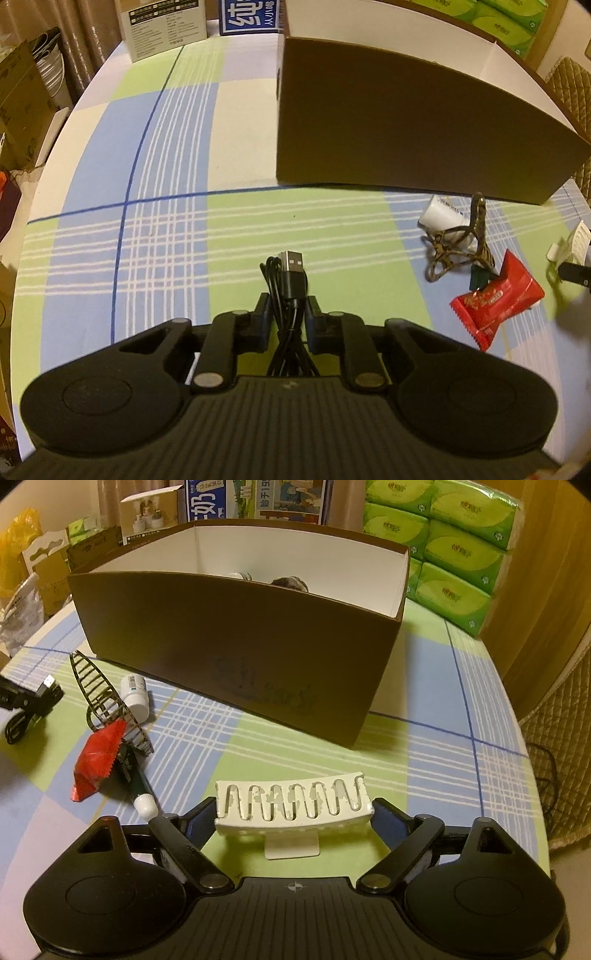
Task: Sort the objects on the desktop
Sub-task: 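Carry the clip and cable with both tools over into the brown box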
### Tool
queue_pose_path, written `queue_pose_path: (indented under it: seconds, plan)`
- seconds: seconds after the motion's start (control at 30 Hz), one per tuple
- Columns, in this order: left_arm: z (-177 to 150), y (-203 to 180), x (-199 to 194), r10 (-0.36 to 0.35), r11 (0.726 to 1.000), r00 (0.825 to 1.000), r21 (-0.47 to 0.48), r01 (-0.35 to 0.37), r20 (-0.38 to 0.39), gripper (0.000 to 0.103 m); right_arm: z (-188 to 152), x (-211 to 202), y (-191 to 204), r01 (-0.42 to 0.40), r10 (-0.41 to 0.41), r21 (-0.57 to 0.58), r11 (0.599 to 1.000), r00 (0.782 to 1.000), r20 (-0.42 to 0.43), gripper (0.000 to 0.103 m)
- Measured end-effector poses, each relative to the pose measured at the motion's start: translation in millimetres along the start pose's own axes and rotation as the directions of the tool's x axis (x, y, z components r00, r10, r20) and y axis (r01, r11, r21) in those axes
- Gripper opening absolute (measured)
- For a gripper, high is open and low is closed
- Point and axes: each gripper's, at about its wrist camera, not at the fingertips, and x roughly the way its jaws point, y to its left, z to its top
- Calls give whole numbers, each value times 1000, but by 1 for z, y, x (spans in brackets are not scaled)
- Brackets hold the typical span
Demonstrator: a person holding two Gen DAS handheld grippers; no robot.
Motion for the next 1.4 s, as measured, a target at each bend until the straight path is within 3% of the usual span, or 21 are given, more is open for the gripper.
queue_pose_path:
  seconds: [0.53, 0.83, 1.4]
  plan:
    - [-20, -1, -18, -22, 1000, 1000, -16, 22, -2, 12, 1, -17, 6, -4, 4, -11, 1000, 1000, 26, 83]
    - [-26, -3, -40, -41, 999, 999, -17, 41, 33, 11, -1, -32, 8, -51, 51, 9, 999, 997, 50, 83]
    - [-20, -10, -70, -89, 996, 991, -11, 91, 98, 11, -3, -43, 13, -67, 67, -7, 998, 996, 64, 83]
